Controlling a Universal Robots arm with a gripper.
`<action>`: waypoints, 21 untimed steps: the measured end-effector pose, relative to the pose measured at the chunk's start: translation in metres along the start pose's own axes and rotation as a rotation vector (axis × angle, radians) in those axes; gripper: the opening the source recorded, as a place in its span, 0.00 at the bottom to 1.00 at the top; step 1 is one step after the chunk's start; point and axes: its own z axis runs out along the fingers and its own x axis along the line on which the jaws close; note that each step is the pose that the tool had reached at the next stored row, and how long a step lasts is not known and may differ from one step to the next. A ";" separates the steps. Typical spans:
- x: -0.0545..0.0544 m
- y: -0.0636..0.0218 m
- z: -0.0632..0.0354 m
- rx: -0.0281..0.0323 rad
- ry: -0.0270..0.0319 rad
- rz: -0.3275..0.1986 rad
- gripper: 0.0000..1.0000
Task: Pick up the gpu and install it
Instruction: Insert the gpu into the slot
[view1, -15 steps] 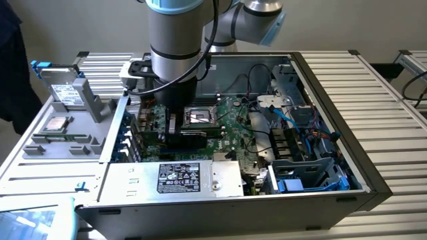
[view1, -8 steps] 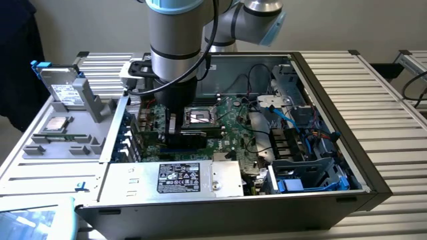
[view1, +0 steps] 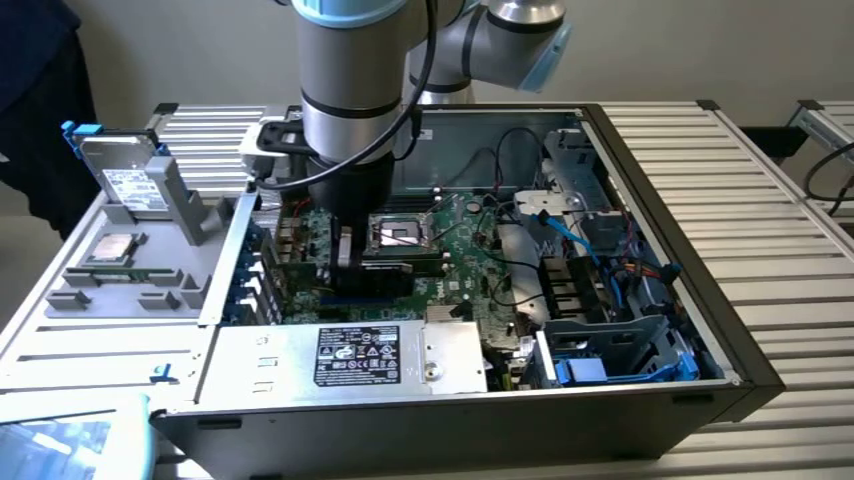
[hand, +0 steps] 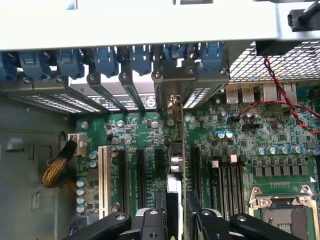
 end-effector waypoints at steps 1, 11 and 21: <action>-0.001 0.0001 0.0000 0.0000 0.0025 0.000 0.27; -0.002 0.0000 0.0006 0.0001 0.0041 -0.001 0.27; -0.002 0.0000 0.0015 0.0001 0.0041 -0.001 0.27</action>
